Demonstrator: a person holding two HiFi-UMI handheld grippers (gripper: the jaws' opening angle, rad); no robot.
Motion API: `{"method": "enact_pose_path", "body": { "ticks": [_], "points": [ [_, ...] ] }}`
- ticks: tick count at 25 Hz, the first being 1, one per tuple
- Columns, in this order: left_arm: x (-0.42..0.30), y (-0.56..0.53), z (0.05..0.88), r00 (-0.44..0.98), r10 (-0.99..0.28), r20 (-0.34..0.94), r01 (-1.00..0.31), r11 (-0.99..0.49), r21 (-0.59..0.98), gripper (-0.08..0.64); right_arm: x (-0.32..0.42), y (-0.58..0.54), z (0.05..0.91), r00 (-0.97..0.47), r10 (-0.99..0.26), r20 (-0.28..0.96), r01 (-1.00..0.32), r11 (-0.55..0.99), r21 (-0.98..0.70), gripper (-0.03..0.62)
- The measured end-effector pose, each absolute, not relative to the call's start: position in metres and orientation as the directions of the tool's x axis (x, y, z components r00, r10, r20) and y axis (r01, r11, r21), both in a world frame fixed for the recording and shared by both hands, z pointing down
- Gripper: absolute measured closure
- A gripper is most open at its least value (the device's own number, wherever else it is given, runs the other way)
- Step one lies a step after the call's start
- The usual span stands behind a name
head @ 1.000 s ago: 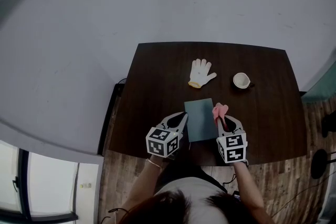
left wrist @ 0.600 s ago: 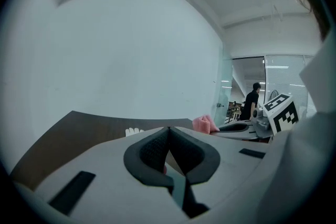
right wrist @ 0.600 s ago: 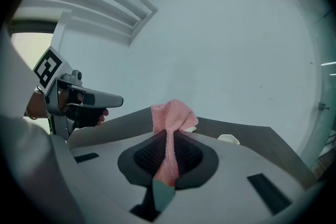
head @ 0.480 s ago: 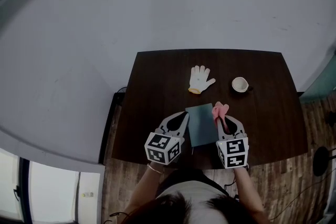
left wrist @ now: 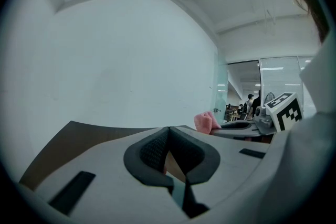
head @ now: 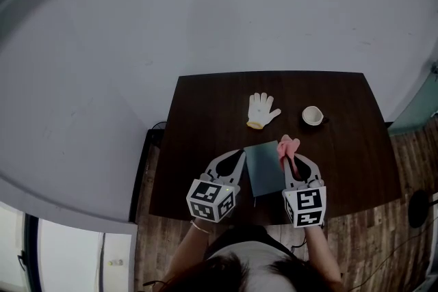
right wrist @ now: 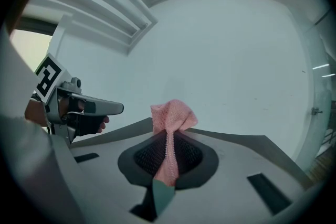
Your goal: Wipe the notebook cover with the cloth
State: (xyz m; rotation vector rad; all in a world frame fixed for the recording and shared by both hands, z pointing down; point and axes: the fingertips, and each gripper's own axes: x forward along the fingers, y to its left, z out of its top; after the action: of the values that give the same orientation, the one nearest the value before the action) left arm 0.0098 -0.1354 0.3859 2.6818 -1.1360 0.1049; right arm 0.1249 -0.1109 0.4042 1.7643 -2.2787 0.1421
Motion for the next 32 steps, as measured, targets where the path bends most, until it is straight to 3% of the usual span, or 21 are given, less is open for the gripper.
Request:
{"method": "enact_pose_path", "body": {
  "ticks": [32],
  "points": [
    [0.012, -0.150, 0.368, 0.737, -0.665, 0.120, -0.675, -0.713, 0.191, 0.541, 0.124, -0.120, 0.381, -0.176, -0.958, 0.228, -0.977, 0.198, 0.077, 0.557]
  ]
}}
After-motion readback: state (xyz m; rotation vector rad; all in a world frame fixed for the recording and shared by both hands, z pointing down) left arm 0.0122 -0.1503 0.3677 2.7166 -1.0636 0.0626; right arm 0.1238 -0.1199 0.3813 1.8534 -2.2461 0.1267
